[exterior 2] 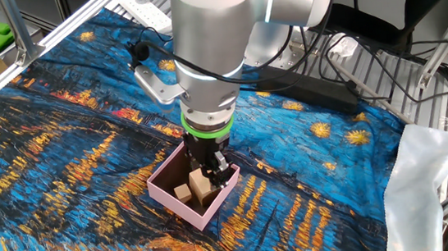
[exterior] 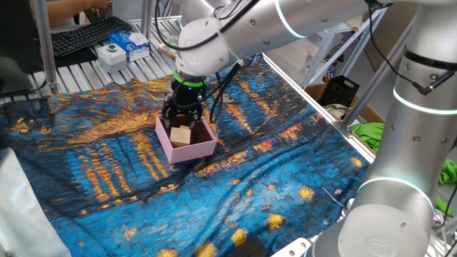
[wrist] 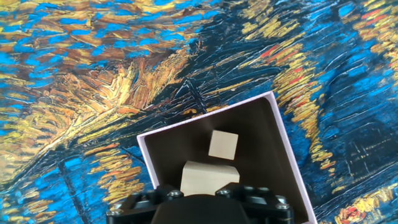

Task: Take everything out of the gift box

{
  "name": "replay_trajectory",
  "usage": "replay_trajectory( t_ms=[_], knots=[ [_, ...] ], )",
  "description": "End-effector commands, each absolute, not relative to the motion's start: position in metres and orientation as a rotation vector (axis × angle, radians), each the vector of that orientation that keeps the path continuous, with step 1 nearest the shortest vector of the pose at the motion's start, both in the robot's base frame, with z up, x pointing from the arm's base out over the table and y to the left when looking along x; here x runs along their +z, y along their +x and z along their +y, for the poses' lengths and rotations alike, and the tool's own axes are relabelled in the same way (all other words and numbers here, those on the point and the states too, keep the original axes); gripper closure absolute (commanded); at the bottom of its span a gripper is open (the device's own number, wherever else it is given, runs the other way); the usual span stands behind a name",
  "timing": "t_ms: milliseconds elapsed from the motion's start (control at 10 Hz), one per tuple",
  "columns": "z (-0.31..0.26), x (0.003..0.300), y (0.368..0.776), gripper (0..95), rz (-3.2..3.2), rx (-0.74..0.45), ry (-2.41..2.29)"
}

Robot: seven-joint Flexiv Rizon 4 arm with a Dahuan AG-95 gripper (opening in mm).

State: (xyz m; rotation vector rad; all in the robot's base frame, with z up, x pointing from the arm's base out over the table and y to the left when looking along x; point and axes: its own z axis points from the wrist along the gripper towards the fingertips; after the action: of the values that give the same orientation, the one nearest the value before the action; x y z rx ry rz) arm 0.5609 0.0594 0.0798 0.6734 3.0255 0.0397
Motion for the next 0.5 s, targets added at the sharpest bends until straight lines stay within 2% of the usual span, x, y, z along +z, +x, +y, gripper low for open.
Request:
replay_trajectory(
  t_ms=[100, 300, 400, 500],
  knots=[
    [0.0597, 0.0796, 0.5609, 0.0, 3.022, 0.035, 0.667],
    [0.0601, 0.0798, 0.5609, 0.0, 3.007, 0.013, 0.668],
    [0.0602, 0.0801, 0.5609, 19.0, 3.01, 0.012, 0.647],
    [0.0603, 0.0802, 0.5611, 19.0, 3.012, 0.019, 0.656]
  ],
)
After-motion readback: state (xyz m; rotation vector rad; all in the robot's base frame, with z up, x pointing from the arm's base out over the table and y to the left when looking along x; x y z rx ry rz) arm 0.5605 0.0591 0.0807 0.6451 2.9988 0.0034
